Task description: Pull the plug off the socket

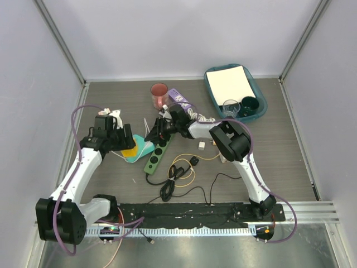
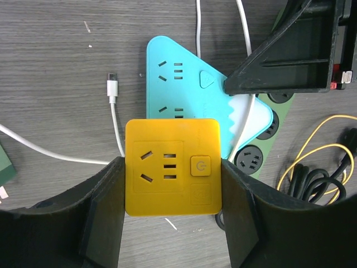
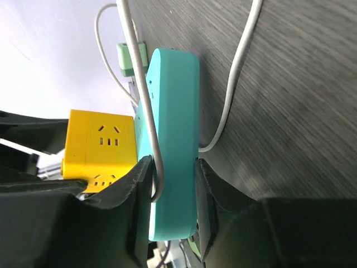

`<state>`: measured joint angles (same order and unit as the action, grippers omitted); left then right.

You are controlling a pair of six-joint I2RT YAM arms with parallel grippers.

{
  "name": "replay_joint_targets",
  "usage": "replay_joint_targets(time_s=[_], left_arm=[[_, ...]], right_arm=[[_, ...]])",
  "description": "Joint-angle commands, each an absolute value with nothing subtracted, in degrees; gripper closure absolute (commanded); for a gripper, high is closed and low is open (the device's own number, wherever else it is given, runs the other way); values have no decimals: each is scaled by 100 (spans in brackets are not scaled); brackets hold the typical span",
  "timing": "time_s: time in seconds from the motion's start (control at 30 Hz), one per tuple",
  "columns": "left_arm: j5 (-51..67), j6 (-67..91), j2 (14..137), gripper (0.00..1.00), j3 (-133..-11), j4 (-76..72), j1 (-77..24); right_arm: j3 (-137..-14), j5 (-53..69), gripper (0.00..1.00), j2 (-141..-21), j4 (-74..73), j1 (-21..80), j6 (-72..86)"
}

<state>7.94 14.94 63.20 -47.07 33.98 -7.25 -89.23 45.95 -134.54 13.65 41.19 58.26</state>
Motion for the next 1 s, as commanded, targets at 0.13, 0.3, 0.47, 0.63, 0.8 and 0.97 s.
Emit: replay_joint_targets(time_s=[0.13, 0.3, 0.47, 0.63, 0.8, 0.97], left_arm=[[2030, 2109, 6205, 100, -4412, 2347, -826], [2065, 2171, 6266, 100, -4386, 2311, -826], [1978, 2075, 6302, 100, -4526, 2443, -826], [1679, 1925, 6354, 100, -4842, 2751, -817], [1356, 1969, 6486, 100, -4931, 2935, -817], [879, 1846, 6609, 100, -5088, 3172, -809]], right_arm=[[-8754, 5590, 57, -13307, 4016, 4360, 7629], [-8728, 5573, 84, -13272, 4043, 4368, 7533], [-8693, 5048, 99, -13114, 2736, 4298, 6383], [-8350, 4623, 99, -12946, 2284, 4087, 5809], [-8376, 4474, 92, -12798, 2083, 4061, 5678], [-8867, 3816, 55, -12315, 399, 4034, 4625]])
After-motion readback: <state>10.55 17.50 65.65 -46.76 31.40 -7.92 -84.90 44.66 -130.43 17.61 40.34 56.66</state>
